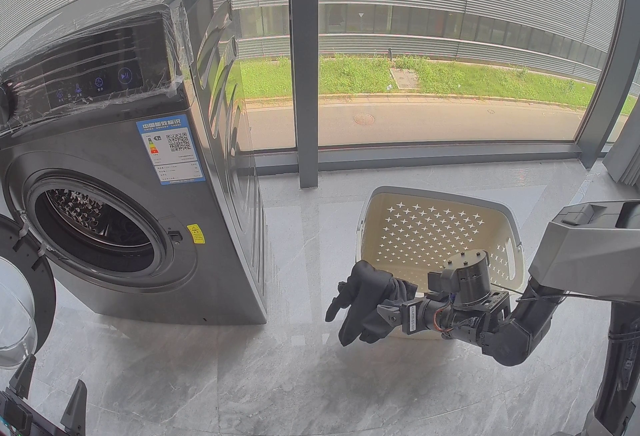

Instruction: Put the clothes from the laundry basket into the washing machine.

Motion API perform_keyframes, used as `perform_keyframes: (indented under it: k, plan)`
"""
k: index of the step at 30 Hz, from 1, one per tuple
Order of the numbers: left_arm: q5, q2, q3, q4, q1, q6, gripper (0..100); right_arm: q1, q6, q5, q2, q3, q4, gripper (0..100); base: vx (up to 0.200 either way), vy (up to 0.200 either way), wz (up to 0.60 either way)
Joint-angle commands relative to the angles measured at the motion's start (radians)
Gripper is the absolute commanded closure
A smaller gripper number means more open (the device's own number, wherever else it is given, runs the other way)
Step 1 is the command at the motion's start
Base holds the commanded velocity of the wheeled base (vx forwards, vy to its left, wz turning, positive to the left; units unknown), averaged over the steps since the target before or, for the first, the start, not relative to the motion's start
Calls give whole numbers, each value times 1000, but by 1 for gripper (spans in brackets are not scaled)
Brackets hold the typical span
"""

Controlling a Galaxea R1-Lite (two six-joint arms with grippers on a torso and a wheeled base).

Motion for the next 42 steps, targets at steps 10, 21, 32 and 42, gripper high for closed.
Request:
perform_keyframes:
  k: [10, 21, 32, 42]
  plan:
    - [-6, -16, 16, 0, 2, -1, 0, -37, -51, 83, 130, -116, -71, 0, 0, 0, 0]
    - [-6, -16, 16, 0, 2, -1, 0, -47, -74, 97, 207, -198, -105, 100, 0, 0, 0]
    - [-6, -16, 16, 0, 2, 1, 0, -50, -74, 97, 207, -193, -117, 100, 0, 0, 0]
    - [-8, -16, 16, 0, 2, 2, 0, -36, -74, 97, 47, -72, -178, 100, 0, 0, 0]
